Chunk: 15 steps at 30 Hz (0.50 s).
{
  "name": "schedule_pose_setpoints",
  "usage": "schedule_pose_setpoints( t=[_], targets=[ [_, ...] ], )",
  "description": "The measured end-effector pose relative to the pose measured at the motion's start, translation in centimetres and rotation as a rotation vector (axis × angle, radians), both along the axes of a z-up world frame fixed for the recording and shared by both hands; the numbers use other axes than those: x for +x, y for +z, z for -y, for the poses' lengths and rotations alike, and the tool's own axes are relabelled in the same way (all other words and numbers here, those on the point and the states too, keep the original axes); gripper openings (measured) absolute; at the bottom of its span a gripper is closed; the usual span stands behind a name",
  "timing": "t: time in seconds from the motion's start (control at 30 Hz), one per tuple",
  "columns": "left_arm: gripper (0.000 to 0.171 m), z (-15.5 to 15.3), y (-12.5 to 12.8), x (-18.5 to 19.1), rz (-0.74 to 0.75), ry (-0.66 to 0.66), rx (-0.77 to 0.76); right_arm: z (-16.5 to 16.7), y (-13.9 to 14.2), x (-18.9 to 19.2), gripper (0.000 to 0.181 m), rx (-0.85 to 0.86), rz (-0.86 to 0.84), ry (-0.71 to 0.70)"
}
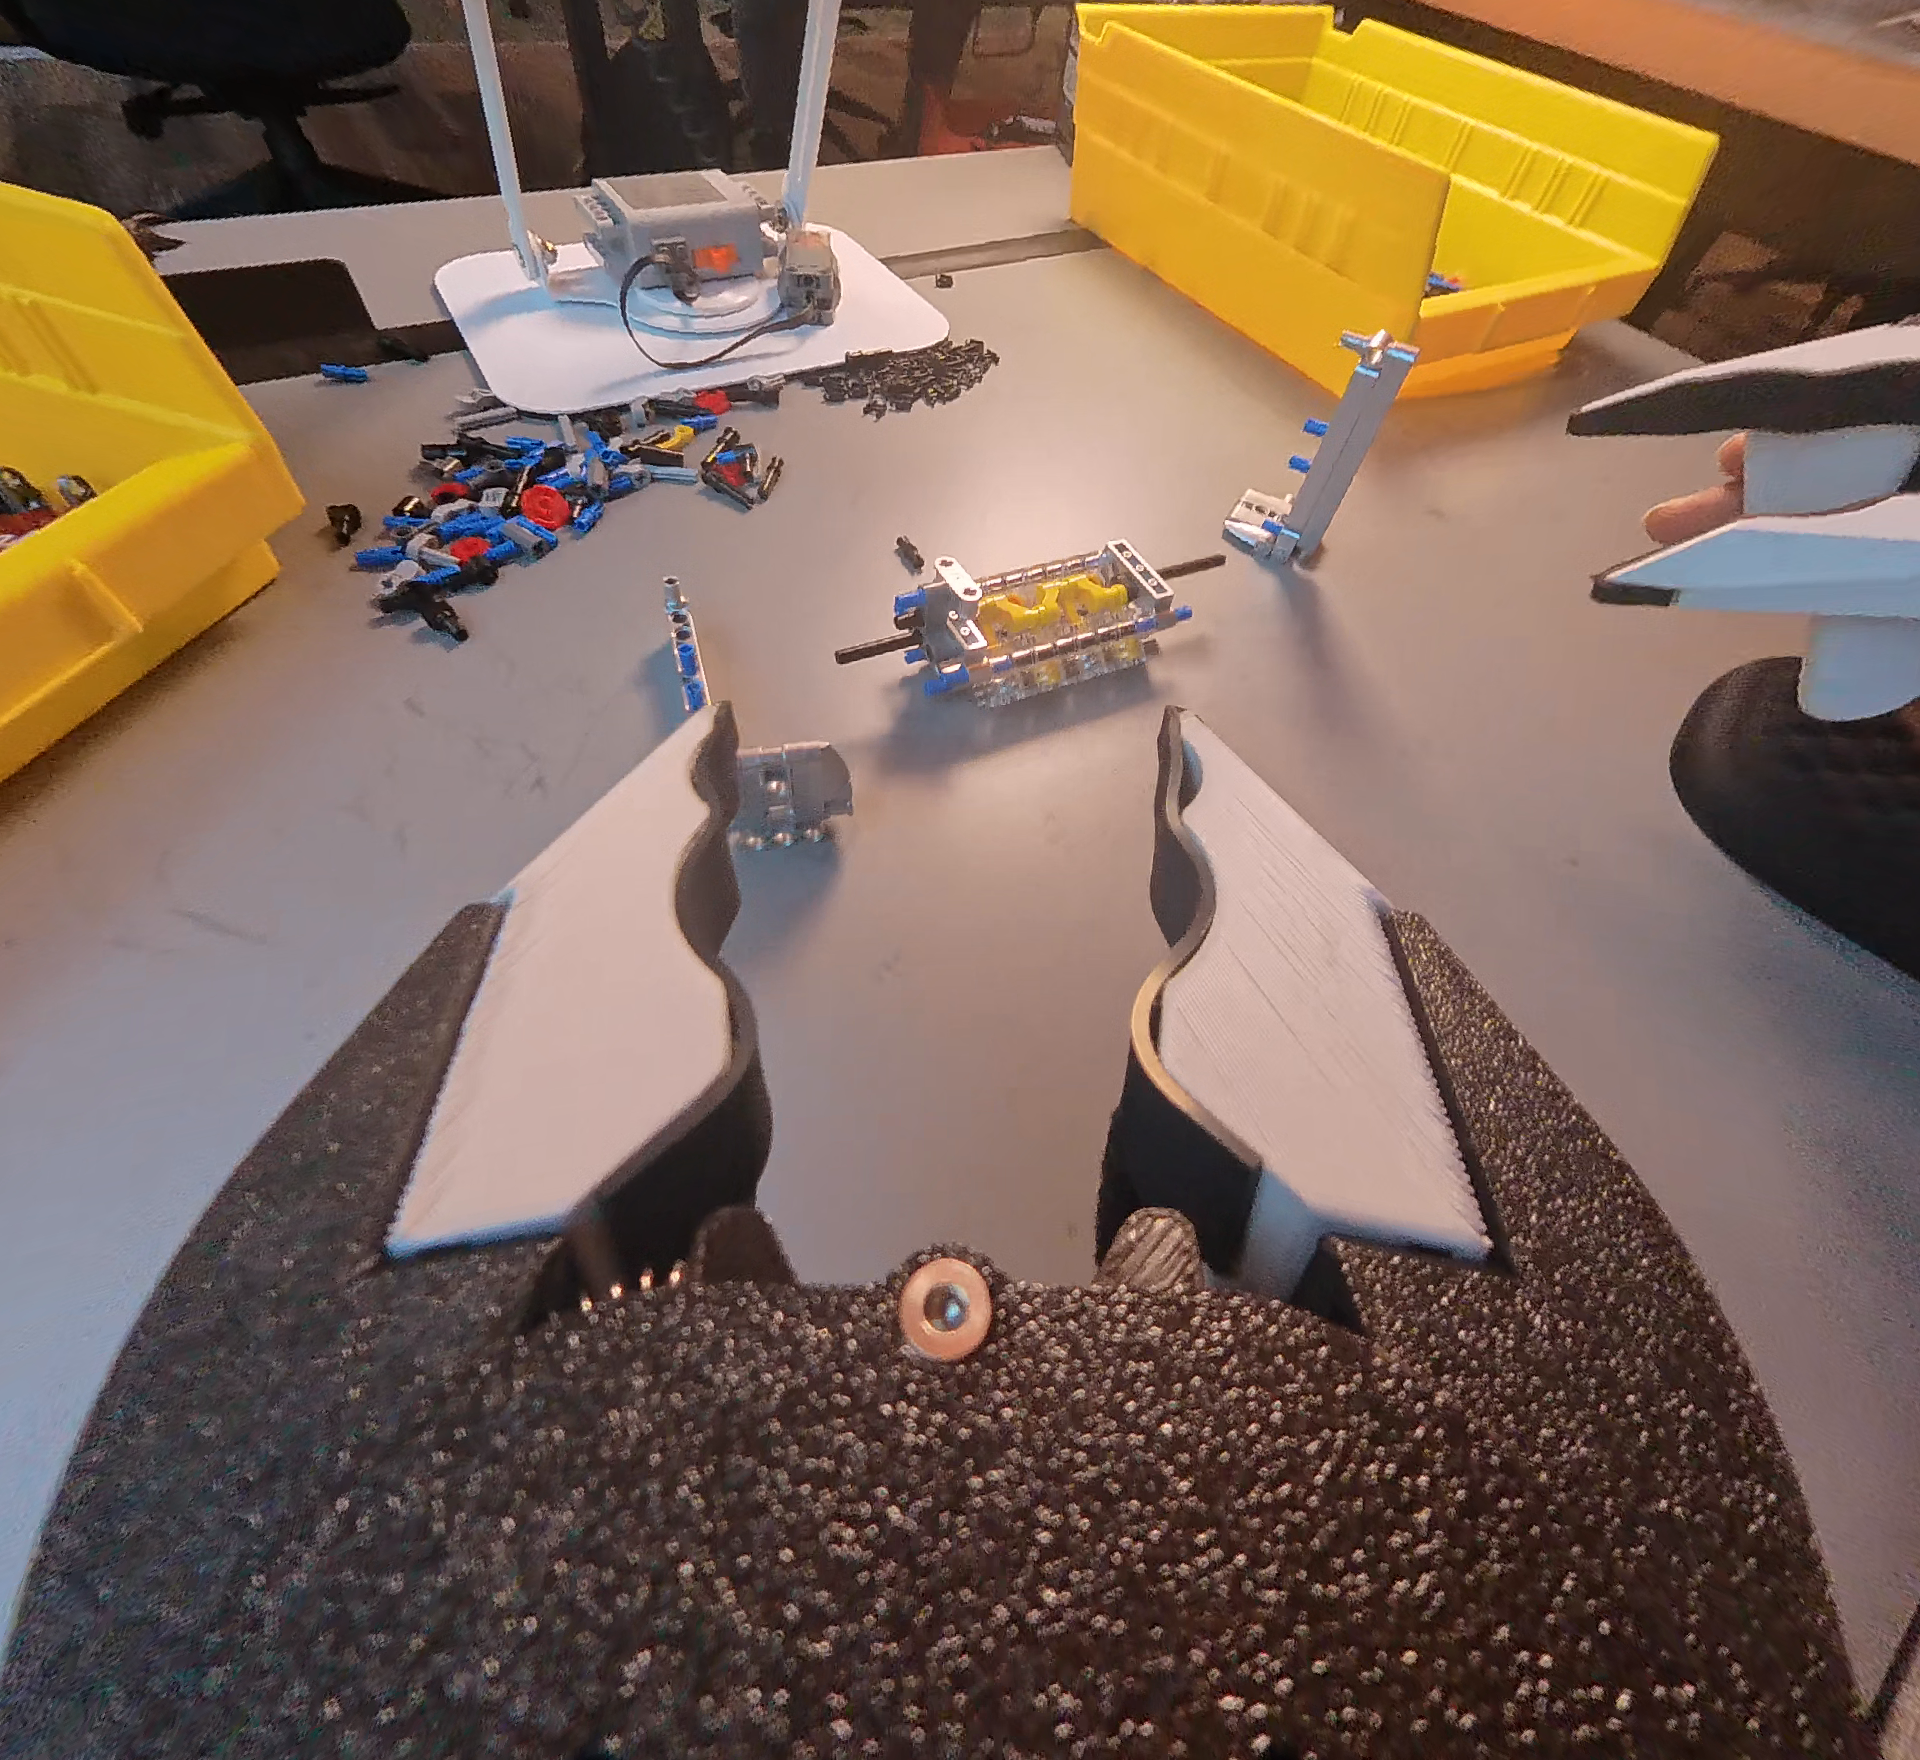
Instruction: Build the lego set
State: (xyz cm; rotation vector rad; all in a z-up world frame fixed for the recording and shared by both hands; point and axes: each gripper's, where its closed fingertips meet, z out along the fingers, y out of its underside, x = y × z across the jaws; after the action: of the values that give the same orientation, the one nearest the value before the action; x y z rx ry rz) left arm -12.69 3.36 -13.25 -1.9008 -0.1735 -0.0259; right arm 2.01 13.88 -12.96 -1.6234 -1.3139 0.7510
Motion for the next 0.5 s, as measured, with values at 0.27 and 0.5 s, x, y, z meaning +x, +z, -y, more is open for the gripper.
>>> schedule_pose_setpoints(
  t=[0.27, 0.5],
  targets=[
    [0.080, -1.7, -0.6, -0.7, -0.031, -0.003, -0.017, -3.1, -0.2, 0.4, 0.068, 0.021, 0.020, -0.059],
    [0.079, -1.8, 0.3, -5.2, -0.214, -0.044, -0.099, -4.6, -0.5, -1.2, 0.053, 0.073, 0.011, -0.027]
  ],
)
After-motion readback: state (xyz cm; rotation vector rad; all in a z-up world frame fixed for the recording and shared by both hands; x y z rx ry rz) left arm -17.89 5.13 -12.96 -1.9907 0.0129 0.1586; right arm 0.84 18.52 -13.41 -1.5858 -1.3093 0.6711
